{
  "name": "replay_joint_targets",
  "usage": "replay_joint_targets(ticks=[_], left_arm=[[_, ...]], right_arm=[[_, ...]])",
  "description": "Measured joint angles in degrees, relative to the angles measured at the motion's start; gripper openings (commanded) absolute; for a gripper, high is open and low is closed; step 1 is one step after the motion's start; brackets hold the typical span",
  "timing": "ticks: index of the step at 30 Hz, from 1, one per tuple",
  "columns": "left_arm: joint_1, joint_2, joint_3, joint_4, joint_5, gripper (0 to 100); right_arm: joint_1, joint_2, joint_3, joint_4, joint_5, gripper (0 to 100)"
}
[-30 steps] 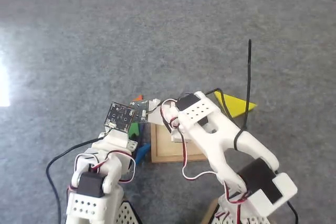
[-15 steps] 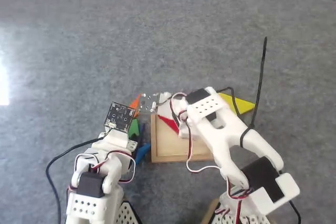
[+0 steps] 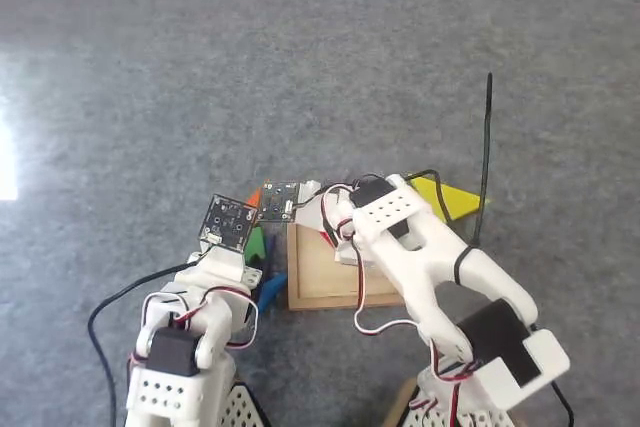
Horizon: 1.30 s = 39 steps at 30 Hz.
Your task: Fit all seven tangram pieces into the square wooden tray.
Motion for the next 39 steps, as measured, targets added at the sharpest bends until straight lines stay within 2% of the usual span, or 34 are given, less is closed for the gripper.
replay_joint_targets(ticks=[5,12,19,22,25,34,37,39], left_arm=[[0.0,0.0,0.0,0.0,0.0,9],[0.0,0.0,0.0,0.0,0.0,9],[0.0,0.0,0.0,0.0,0.0,9],[0.0,0.0,0.0,0.0,0.0,9],[0.0,0.0,0.0,0.0,0.0,9],[0.0,0.0,0.0,0.0,0.0,9],[0.0,0.0,0.0,0.0,0.0,9],[0.0,0.0,0.0,0.0,0.0,9]], right_arm=[[3.87,1.85,-1.58,-0.7,-0.26,37.3],[4.57,5.01,-4.4,0.53,-1.85,37.2],[4.48,-5.89,-1.76,4.13,-1.93,37.2],[4.57,-12.84,1.05,4.31,-5.36,37.2],[5.89,-18.37,1.32,5.98,-11.87,37.2],[20.75,-19.52,-1.32,9.76,-41.05,37.3],[21.98,-15.3,-2.46,9.32,-40.62,37.3],[21.98,-12.31,-4.75,10.46,-33.93,37.3]])
